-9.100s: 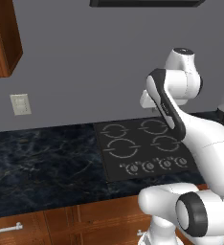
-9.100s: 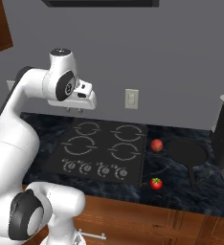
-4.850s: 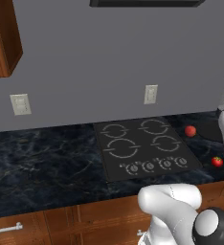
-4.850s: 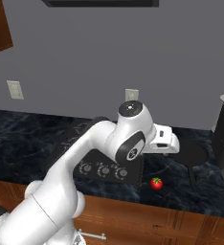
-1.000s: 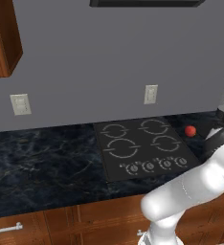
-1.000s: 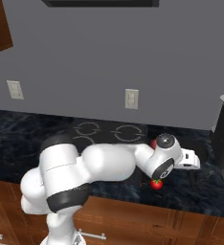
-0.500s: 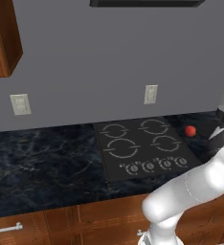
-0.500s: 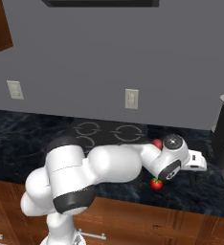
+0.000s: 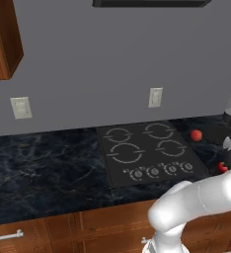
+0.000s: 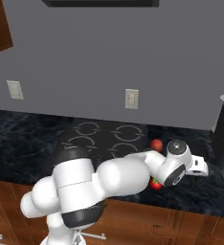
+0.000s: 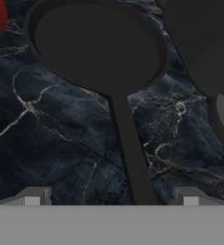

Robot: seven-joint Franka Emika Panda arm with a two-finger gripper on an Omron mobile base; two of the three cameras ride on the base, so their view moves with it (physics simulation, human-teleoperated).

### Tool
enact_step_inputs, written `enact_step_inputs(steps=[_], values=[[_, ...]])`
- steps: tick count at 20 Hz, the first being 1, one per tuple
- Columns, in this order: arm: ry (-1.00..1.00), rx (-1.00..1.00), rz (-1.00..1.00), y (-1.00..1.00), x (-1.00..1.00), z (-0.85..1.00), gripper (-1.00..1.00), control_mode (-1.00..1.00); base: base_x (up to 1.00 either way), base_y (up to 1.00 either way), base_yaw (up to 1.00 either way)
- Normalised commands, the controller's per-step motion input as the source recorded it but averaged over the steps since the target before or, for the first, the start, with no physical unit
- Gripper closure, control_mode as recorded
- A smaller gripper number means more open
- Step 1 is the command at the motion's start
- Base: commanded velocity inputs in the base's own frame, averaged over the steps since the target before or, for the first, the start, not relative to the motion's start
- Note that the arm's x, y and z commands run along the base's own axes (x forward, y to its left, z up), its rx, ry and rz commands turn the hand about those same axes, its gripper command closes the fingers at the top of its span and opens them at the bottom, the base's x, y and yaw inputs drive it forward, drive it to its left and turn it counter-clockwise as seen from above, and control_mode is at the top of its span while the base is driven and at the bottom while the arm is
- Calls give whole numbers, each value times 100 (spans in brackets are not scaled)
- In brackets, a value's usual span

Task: Place the pan on the rear left burner on the stove. Then place the tomato and the onion in the pan and turn on the rear left burner.

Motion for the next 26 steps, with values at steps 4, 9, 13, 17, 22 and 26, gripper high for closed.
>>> enact_step_inputs(steps=[4, 9, 13, 17, 22, 26], values=[[0, 2, 0, 0, 0, -25, -100, -100, 0, 0, 0], [0, 1, 0, 0, 0, -21, -100, -100, 0, 0, 0], [0, 0, 0, 0, 15, -1, -100, -100, 0, 0, 0], [4, 0, 0, -10, 24, 0, -100, -100, 0, 0, 0], [7, 0, 0, -21, 13, 0, -100, -100, 0, 0, 0], [8, 0, 0, -27, 4, -3, -100, -100, 0, 0, 0]])
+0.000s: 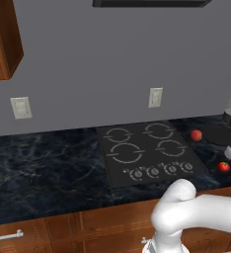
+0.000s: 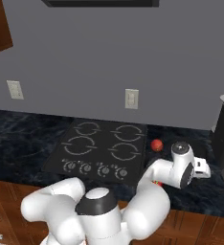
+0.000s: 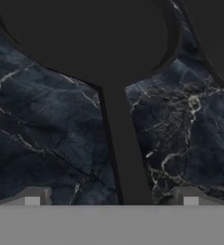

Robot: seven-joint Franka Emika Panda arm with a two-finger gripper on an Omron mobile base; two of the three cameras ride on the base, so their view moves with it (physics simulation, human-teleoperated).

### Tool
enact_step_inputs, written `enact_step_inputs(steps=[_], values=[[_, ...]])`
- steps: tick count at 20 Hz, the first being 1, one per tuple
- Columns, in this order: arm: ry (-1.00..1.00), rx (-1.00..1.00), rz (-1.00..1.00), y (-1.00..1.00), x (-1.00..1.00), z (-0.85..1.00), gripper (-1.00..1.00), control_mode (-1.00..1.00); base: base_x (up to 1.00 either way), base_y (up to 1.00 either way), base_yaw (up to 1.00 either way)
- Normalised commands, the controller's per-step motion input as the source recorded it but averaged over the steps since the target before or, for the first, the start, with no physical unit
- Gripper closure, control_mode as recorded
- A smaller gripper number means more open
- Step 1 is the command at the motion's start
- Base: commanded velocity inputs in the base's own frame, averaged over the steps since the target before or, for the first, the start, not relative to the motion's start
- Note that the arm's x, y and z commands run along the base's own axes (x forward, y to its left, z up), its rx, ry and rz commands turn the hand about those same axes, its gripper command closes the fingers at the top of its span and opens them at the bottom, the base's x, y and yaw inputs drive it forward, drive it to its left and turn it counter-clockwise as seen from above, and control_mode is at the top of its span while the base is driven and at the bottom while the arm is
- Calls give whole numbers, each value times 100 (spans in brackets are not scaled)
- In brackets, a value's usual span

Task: Place the pan on the rear left burner on the stove. Then place the tomato and the onion in the pan and turn on the rear left burner.

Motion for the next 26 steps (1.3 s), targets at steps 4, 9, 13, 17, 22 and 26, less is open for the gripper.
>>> enact_step_inputs(steps=[4, 9, 13, 17, 22, 26], values=[[6, 0, 1, -9, 4, -22, -100, -100, 0, 0, 0], [5, 3, 3, 0, 0, -35, -100, -100, 0, 0, 0], [8, 8, 1, 0, 4, -18, -100, -100, 0, 0, 0], [4, 8, 0, -3, 8, -7, -100, -100, 0, 0, 0], [0, 4, 0, -4, 0, -10, -100, -100, 0, 0, 0], [3, 3, 0, 0, 0, -24, -100, -100, 0, 0, 0]])
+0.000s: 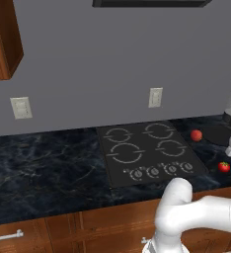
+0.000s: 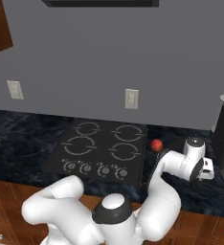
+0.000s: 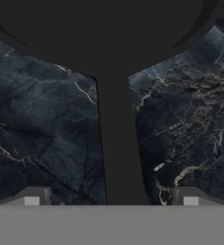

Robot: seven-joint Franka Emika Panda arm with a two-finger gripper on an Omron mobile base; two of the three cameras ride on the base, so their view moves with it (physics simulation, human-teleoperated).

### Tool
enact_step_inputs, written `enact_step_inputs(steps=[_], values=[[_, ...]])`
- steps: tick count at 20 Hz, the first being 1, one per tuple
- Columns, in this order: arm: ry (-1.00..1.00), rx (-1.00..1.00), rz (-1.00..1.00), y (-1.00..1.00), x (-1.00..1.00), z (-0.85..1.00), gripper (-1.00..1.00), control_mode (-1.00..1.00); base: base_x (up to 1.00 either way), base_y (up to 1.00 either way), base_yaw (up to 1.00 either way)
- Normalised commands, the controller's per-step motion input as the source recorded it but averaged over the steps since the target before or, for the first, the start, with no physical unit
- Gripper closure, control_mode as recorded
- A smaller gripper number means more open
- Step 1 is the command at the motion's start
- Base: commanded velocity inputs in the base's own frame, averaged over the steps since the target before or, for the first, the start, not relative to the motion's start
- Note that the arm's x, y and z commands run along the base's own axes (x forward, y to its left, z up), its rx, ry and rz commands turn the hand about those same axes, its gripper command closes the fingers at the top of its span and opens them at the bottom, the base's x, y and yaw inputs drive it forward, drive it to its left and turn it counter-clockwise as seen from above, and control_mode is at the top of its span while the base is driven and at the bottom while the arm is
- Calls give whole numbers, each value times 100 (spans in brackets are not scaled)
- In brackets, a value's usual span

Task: Place the pan on the rear left burner on the stove. Then place the tomato and the onion in the pan and turn on the rear left burner.

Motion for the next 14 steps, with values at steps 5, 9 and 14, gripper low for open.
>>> enact_step_inputs(steps=[5, 9, 14], values=[[3, 2, 0, 0, 0, -25, -100, -100, 0, 0, 0], [3, 2, 0, 0, 0, -26, -100, -100, 0, 0, 0], [1, 2, 0, 0, 0, -25, 100, -100, 0, 0, 0]])
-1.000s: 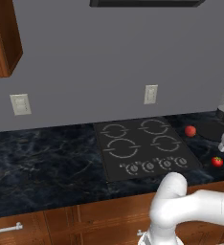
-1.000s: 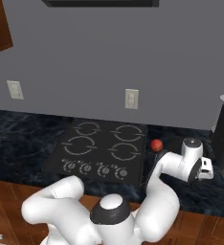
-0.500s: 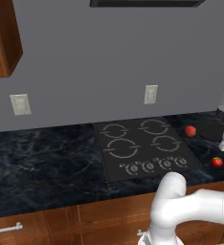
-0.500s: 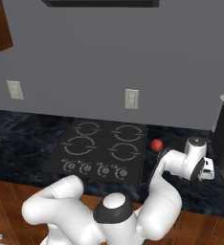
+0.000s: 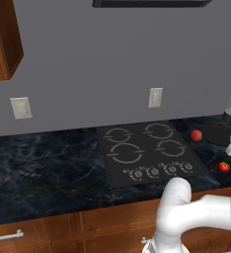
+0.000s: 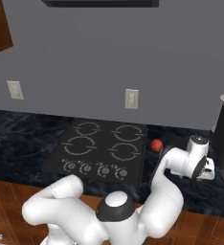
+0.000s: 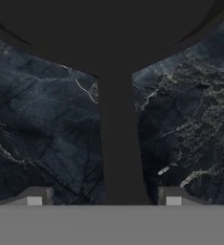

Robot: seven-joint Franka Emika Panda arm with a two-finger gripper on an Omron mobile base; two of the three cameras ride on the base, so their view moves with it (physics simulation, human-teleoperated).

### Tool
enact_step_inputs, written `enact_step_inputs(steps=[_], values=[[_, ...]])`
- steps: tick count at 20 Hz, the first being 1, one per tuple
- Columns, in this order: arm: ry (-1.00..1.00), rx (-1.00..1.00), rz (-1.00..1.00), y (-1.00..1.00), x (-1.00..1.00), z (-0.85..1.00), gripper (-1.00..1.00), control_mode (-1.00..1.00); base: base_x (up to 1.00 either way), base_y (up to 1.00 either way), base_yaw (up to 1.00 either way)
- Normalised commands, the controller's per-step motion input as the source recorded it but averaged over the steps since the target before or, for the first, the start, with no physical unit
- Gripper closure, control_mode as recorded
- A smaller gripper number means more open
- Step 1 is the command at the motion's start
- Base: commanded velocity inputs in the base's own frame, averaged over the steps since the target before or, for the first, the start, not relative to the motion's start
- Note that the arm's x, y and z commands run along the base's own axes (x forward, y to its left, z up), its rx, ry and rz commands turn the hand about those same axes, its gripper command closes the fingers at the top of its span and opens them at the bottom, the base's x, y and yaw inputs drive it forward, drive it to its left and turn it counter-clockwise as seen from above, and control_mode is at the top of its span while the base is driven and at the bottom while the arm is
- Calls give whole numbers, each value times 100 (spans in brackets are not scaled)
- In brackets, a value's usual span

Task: Place the pan on the rear left burner on the stove. Then place the tomato and the onion in the pan and turn on the rear left burner.

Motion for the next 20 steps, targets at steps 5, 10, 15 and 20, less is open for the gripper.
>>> enact_step_inputs(steps=[5, 10, 15, 20], values=[[0, 0, 0, 0, -2, -1, 100, -100, 0, 0, 0], [0, 0, -3, 2, -31, 0, 100, -100, 0, 0, 0], [0, 0, -1, 19, -32, 13, 100, -100, 0, 0, 0], [0, -6, 0, 35, -7, 53, 100, -100, 0, 0, 0]])
